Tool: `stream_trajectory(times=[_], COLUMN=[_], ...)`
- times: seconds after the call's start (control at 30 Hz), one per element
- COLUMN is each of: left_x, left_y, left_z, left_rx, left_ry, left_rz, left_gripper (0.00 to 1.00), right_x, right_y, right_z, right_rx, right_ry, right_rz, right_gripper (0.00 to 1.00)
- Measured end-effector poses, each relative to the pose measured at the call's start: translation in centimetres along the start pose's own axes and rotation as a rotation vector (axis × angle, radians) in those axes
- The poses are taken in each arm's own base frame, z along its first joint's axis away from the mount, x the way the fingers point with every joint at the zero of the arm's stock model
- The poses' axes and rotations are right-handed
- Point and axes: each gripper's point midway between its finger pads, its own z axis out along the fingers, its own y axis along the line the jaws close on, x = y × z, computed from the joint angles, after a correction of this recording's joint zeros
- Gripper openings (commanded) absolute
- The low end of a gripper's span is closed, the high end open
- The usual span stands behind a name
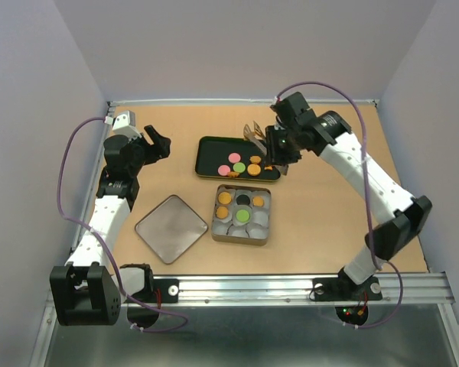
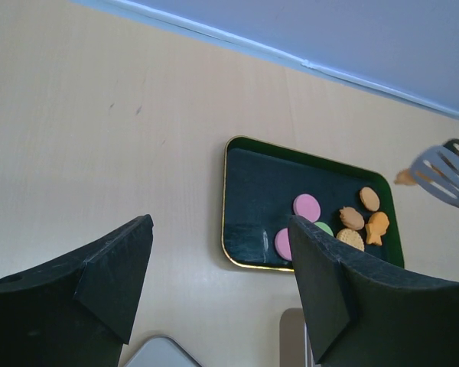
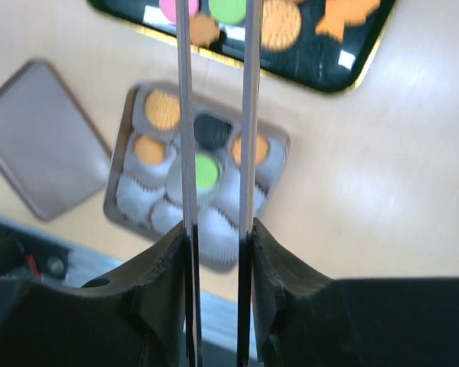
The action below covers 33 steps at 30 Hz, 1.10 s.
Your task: Pack the cookies
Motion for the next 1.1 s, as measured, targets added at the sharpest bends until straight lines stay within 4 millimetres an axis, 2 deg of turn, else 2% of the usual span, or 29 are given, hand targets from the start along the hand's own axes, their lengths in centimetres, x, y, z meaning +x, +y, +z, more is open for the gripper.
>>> stream_trajectory(times=[0.1, 0.2, 0.37, 0.47, 0.7, 0.83, 0.97, 1.1], left_x=[0.0, 0.0, -0.2, -0.2, -0.3, -0.4, -0.3, -0.3], left_y=[0.0, 0.1, 0.4, 0.6, 0.9, 1.1, 1.2, 1.3], left_z=[0.0, 0.0, 0.0, 0.0, 0.1, 0.1, 0.0, 0.0], left_rx=[-0.002, -0.008, -0.024, -0.032, -0.046, -0.057, -0.067, -0.074], left_ry=[-0.001, -0.003, -0.009, -0.013, -0.018, -0.022, -0.019, -0.02], left_rz=[0.001, 0.001, 0.008, 0.009, 0.012, 0.016, 0.019, 0.02], left_gripper=[0.82, 0.81, 0.81, 0.81, 0.81, 0.81, 0.81, 0.81], right_x=[2.5, 5.0, 10.4, 12.8, 17.4, 19.3, 20.4, 20.3], right_y=[-0.3, -0.5, -0.3, -0.2, -1.0, -1.4, -1.6, -1.4], right_z=[-3.7, -6.0, -8.4, -9.4, -9.3, -8.9, -8.6, -8.6], right_rx=[-0.047, -0.087, -0.189, -0.237, -0.257, -0.255, -0.254, -0.267], right_ry=[0.014, 0.052, 0.152, 0.196, 0.302, 0.336, 0.363, 0.354], right_rz=[0.001, 0.01, 0.064, 0.082, 0.117, 0.127, 0.129, 0.126], right_gripper=[0.33, 0.33, 0.34, 0.33, 0.33, 0.33, 0.33, 0.33])
